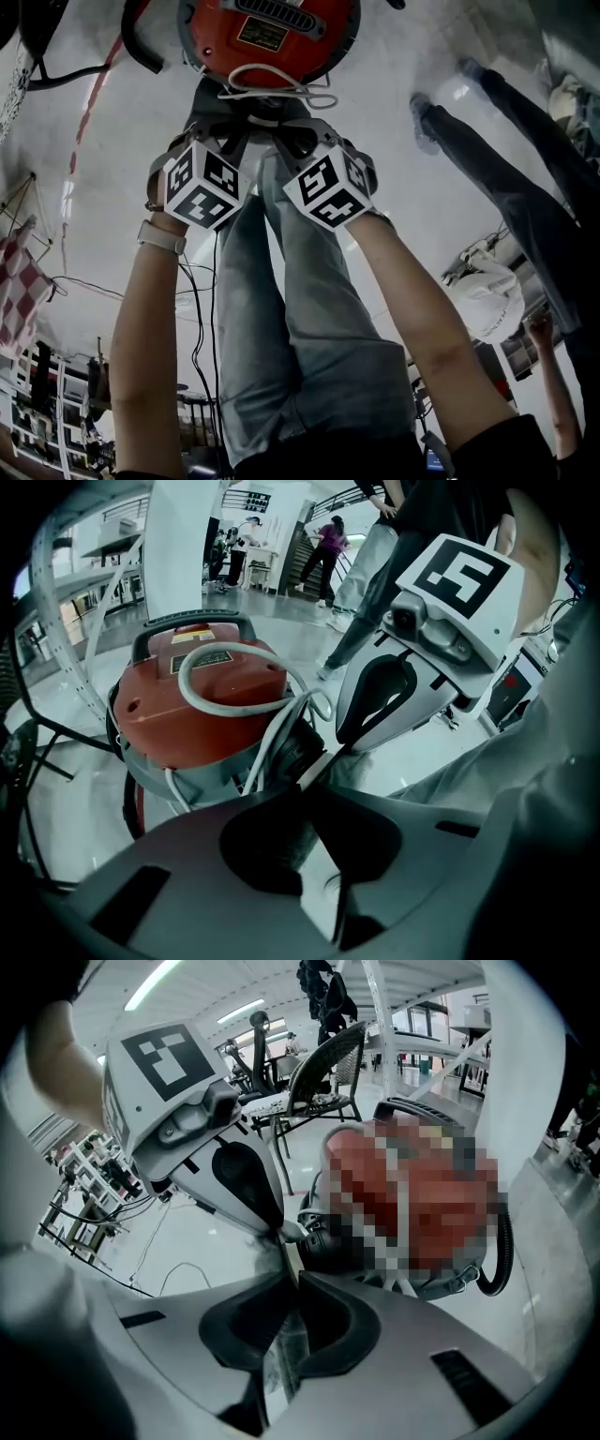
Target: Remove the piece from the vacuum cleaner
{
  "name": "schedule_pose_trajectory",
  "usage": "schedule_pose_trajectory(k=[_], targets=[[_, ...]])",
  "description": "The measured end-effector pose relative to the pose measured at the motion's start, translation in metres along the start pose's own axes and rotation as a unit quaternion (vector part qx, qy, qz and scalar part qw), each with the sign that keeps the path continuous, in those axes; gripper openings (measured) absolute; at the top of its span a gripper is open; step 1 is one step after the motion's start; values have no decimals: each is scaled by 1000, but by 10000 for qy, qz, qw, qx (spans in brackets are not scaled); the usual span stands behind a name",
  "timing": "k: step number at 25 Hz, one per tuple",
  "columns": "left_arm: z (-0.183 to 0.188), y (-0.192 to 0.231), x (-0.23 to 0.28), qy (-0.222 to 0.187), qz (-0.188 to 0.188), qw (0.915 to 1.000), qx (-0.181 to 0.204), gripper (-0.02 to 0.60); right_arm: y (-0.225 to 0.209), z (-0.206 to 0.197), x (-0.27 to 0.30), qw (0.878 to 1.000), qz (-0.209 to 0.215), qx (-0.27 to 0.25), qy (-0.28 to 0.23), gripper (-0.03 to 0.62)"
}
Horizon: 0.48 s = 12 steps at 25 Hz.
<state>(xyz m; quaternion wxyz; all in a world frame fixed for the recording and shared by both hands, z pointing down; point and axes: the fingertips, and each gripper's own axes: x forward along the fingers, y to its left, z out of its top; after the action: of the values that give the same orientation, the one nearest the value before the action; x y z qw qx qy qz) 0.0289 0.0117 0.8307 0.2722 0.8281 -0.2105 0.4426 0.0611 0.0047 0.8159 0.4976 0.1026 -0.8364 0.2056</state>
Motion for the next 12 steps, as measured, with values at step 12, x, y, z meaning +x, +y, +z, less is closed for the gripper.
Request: schedule_pose_trajectory(k=[12], targets=[[-19,-13,-1,24,36,9999,112,51,25,-10,6,9992,-97,377,-59,52]])
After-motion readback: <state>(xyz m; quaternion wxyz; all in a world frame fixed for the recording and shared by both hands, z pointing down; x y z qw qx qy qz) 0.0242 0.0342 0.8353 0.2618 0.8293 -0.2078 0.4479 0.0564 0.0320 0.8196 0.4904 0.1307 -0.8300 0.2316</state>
